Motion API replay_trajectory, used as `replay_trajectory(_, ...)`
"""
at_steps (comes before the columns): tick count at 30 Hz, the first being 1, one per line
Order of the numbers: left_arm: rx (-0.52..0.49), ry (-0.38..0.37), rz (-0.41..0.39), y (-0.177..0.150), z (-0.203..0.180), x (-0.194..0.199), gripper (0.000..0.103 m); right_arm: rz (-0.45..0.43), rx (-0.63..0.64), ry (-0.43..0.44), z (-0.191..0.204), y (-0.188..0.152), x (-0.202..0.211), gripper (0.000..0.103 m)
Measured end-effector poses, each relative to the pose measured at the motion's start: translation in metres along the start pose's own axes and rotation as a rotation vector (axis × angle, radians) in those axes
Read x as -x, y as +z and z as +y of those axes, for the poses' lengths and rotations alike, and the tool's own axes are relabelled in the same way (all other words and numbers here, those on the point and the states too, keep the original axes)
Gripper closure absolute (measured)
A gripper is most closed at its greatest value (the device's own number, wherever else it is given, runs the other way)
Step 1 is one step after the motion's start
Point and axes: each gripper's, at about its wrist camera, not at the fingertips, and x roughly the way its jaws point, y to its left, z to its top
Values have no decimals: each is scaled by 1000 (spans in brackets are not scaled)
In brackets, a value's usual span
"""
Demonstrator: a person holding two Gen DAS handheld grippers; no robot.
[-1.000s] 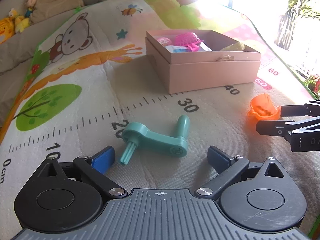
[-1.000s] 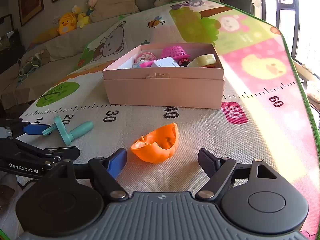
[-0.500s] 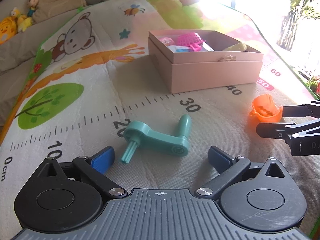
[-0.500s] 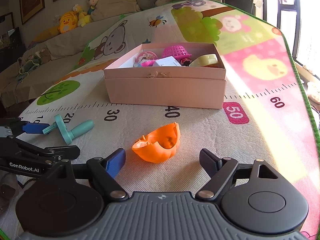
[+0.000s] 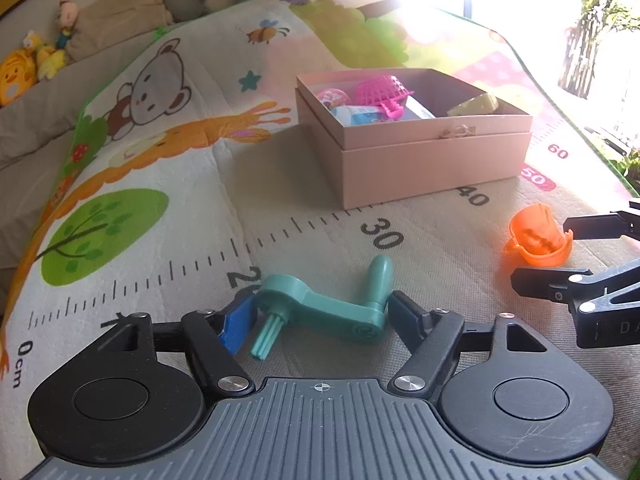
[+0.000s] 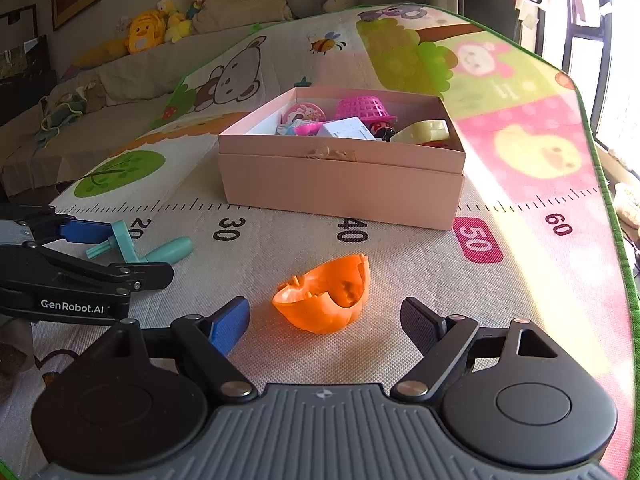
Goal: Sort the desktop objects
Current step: 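Grasp the orange cup with the right tool while left tool carries the teal crank to the box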
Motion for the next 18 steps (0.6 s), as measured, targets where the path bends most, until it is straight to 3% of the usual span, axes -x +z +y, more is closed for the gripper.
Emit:
replay_trajectory(4, -10, 4, -6, -2, 1, 6, 28, 22, 38, -28, 4, 8, -9, 20)
replay_trajectory(5, -10, 3, -9, -2, 1, 9, 28, 31, 56, -28, 6, 9, -11, 25)
replay_trajectory(6, -9, 4, -12, -2, 1, 11, 28, 36, 65, -20, 7, 10, -12, 44)
replay_trajectory(7, -10, 5, -23, 0, 2, 15, 28, 46, 72, -2, 7, 12, -11, 49)
replay_trajectory(12, -13, -9, -137, 33, 6, 40, 28, -52, 69, 31, -6, 38, 19, 50)
replay_trajectory(18, -37, -32, -341, 113, -11, 36, 27, -231, 22, -13, -35, 86, 66, 50)
